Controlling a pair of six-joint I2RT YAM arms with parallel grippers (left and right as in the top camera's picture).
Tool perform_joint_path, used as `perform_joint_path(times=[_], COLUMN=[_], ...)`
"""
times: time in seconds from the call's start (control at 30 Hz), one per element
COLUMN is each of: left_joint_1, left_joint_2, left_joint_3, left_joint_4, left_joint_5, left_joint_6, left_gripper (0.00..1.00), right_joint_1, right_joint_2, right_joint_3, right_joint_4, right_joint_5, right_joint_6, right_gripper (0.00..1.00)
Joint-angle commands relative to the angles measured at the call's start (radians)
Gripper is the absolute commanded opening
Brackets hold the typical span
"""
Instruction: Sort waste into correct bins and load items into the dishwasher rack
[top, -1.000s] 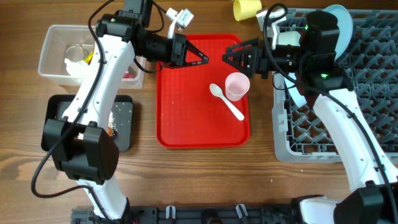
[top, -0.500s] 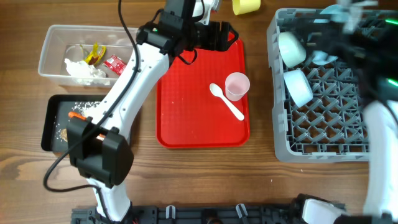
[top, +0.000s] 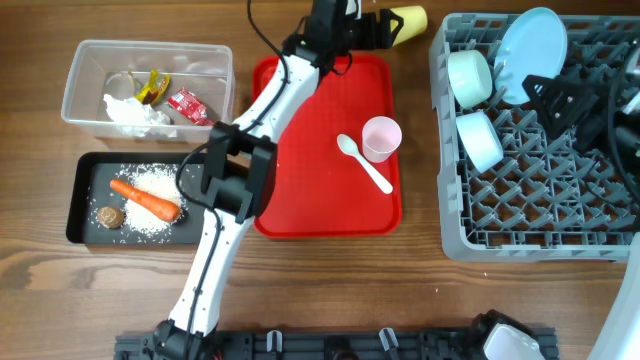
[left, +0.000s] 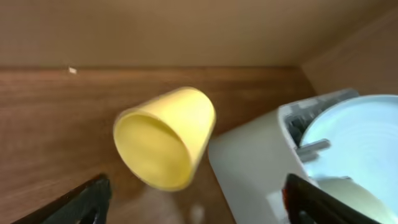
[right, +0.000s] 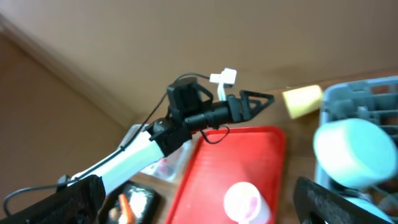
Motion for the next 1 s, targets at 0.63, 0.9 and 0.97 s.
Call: perform_joint_path(times=[0.63,0.9,0.97], left_joint_1=[-0.122,-0.127,-0.128], left_joint_2=[0.19,0.196,0.196], left_joint_3=[0.037,0.037,0.037], left_joint_4=[0.201,0.244,0.244], left_joint_5=[-0.184,-0.203,-0.203], left_joint_6=[0.034,0.031,0.031], left_gripper=[0.86,0.69,0.65], right_joint_1=[0.002,0.002,0.002], right_joint_2=[0.064,0.066,0.066], right_joint_3=[-0.031,-0.031,-0.031], right_joint_4=[-0.013,-0.013,-0.013], right_joint_5=[0.118,0.147,0.151], right_joint_6=[-0.055,-0.054,-0.055], right_gripper=[1.0,1.0,1.0])
